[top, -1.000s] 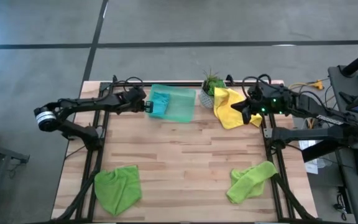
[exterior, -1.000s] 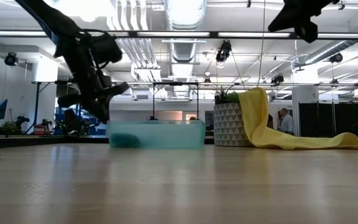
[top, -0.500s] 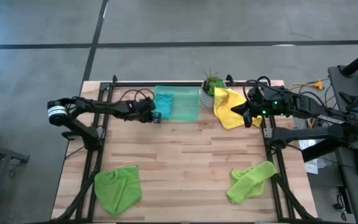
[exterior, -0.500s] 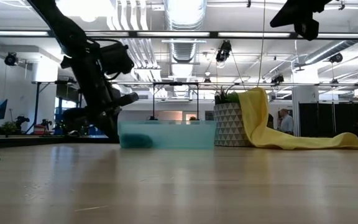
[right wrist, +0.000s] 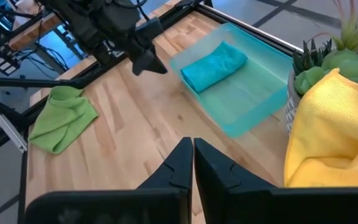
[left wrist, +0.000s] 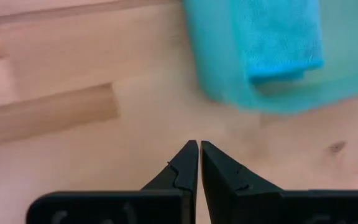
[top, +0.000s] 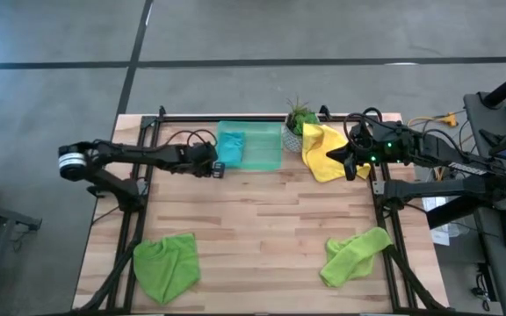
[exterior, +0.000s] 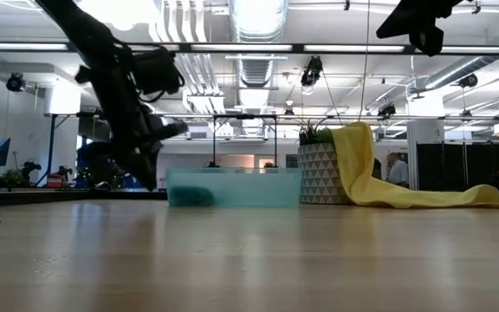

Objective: Fold microfiber towels
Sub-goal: Fold the green microfiber towel

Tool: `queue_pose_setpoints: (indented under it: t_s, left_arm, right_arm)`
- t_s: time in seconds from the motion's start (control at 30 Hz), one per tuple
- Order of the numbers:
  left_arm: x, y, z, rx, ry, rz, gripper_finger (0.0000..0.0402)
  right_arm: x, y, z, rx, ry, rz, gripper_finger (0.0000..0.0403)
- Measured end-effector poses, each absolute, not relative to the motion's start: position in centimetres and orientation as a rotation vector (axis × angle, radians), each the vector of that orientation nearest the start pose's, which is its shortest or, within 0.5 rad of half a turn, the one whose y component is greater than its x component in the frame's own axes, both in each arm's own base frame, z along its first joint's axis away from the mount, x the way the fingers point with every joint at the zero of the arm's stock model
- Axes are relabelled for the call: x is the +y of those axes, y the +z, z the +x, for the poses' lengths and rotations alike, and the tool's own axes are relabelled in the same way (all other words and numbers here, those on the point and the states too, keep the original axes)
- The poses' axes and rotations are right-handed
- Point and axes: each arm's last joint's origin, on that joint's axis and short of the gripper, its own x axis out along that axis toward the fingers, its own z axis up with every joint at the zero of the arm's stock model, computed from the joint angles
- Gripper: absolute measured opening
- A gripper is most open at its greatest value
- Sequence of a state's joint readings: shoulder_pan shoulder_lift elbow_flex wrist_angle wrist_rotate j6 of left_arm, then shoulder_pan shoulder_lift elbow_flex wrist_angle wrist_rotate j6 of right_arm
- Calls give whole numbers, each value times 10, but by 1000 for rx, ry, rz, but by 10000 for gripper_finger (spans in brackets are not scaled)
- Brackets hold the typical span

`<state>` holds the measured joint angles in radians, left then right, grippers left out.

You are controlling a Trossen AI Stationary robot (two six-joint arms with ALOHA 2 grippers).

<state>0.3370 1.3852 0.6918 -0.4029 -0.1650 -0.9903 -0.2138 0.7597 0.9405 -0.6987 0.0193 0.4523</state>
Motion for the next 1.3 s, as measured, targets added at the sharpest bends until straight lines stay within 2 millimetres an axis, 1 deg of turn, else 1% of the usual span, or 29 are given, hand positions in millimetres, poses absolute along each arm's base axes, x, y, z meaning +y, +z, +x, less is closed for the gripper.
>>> queue_pose_setpoints:
  t_s: [0.07, 0.13, 0.23, 0.33, 0.4, 0.47, 0.53, 0.6, 0.73, 0.83, 0.97, 1.07, 1.17, 1.23, 1.3]
  left_arm:
    - [78, 179, 220, 789, 934, -947, 4]
    - [69, 195, 215, 776, 799, -916, 4]
    - [51, 221, 208, 768, 453, -919, 4]
    - [26, 244, 197, 777, 80, -970, 4]
    - [11, 257, 187, 779, -98, -989, 4]
    - [-1, 267, 177, 766, -209, -981, 4]
    - [-9, 274, 168, 744, -267, -965, 4]
    - [-14, 277, 162, 735, -305, -953, 4]
    - [-22, 270, 153, 797, -358, -998, 6]
    - [-29, 263, 149, 867, -477, -959, 29]
    - [-34, 255, 150, 908, -545, -819, 93]
    - [-38, 239, 154, 974, -579, -668, 151]
    - [-43, 219, 160, 1057, -564, -486, 201]
    - [-44, 205, 165, 1128, -509, -391, 221]
    - [-45, 191, 170, 1199, -435, -308, 228]
  right_arm:
    - [-31, 340, 139, 458, -340, 487, 9]
    - [-31, 340, 140, 460, -337, 477, 9]
    - [-31, 339, 140, 467, -330, 448, 9]
    - [-31, 336, 141, 484, -325, 419, 9]
    - [-32, 333, 143, 501, -323, 400, 9]
    - [-32, 331, 146, 512, -322, 393, 9]
    - [-33, 328, 152, 508, -327, 412, 9]
    - [-35, 326, 157, 502, -337, 449, 9]
    - [-36, 322, 168, 482, -357, 544, 9]
    - [-34, 317, 177, 491, -342, 551, 9]
    - [-29, 308, 189, 519, -334, 608, 9]
    - [-22, 300, 198, 548, -316, 639, 9]
    - [-12, 295, 209, 567, -276, 642, 9]
    - [-5, 291, 217, 574, -248, 649, 9]
    - [2, 288, 225, 572, -222, 650, 9]
